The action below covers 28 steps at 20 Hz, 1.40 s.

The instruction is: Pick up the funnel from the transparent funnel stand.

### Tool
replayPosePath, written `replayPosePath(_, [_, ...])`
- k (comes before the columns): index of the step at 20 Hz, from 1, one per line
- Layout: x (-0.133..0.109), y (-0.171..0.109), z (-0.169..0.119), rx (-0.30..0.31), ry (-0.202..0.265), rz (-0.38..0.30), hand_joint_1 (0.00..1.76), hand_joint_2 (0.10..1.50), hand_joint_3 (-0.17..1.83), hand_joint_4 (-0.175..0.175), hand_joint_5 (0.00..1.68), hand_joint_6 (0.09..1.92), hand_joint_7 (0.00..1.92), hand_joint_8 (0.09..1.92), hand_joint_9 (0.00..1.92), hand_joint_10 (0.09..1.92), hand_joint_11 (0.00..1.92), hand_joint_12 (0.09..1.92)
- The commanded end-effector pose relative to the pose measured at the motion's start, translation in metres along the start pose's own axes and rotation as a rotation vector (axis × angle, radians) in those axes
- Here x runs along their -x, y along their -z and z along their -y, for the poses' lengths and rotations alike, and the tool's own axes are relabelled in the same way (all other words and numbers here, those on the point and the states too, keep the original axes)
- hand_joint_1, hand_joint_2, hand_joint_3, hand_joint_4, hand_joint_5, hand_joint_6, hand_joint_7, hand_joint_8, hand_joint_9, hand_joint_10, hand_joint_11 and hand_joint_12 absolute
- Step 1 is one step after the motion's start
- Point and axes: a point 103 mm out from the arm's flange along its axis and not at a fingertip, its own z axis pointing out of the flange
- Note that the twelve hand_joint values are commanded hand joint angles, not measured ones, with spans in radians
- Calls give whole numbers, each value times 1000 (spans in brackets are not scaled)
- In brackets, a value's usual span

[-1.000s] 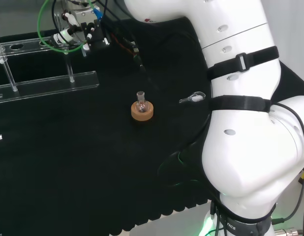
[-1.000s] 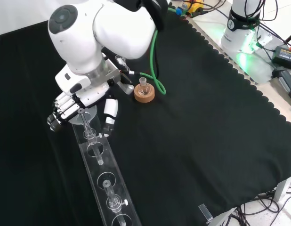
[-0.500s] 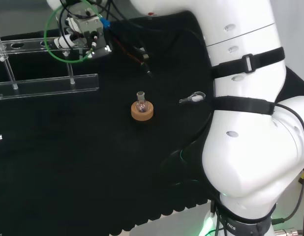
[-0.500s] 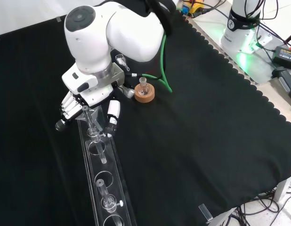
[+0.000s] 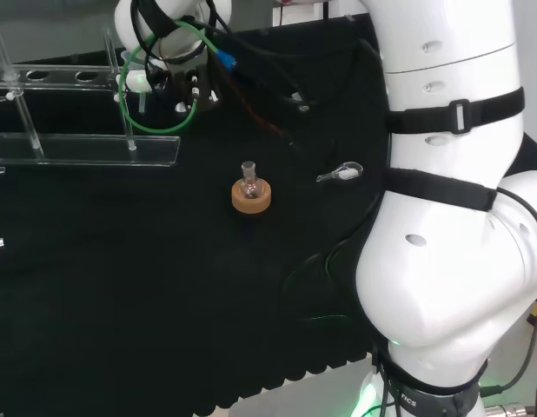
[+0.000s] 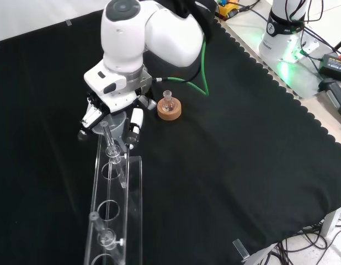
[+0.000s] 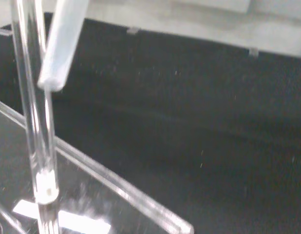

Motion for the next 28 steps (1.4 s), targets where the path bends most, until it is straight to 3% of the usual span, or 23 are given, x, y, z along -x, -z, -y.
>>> replayPosePath(1, [-1, 25, 0, 239, 72, 116, 1039, 880, 64, -111, 1117, 645, 1430, 1214, 1870, 1132, 1916, 1433])
replayPosePath(2, [-2, 26, 1, 259, 82, 127, 1106, 847, 162, -87, 1260, 479, 1501, 1165, 1896, 1117, 1919, 1448])
replayPosePath(5, [-7, 30, 2, 312, 104, 150, 1209, 647, 543, -158, 1501, 183, 1650, 1047, 1918, 1118, 1920, 1460])
replayPosePath(8, [-4, 39, 0, 344, 108, 152, 1230, 579, 662, -174, 1554, 125, 1699, 1008, 1920, 1115, 1920, 1460])
replayPosePath(13, [2, 68, -2, 424, 97, 119, 1235, 561, 691, -175, 1566, 111, 1714, 992, 1920, 1124, 1920, 1454])
replayPosePath(16, [17, 110, 1, 506, 30, -4, 1236, 554, 703, -175, 1571, 107, 1718, 989, 1920, 1131, 1920, 1454])
replayPosePath(21, [43, 168, 19, 556, -42, -163, 1237, 548, 711, -175, 1575, 104, 1721, 987, 1920, 1137, 1920, 1456])
replayPosePath(24, [61, 210, 50, 570, -53, -215, 1237, 546, 714, -175, 1576, 103, 1722, 987, 1920, 1137, 1920, 1456])
replayPosePath(25, [72, 235, 76, 594, -63, -235, 1237, 545, 715, -175, 1576, 103, 1723, 987, 1920, 1137, 1920, 1456])
replayPosePath(28, [95, 268, 127, 623, -74, -255, 1238, 543, 719, -175, 1578, 101, 1725, 987, 1920, 1136, 1920, 1458])
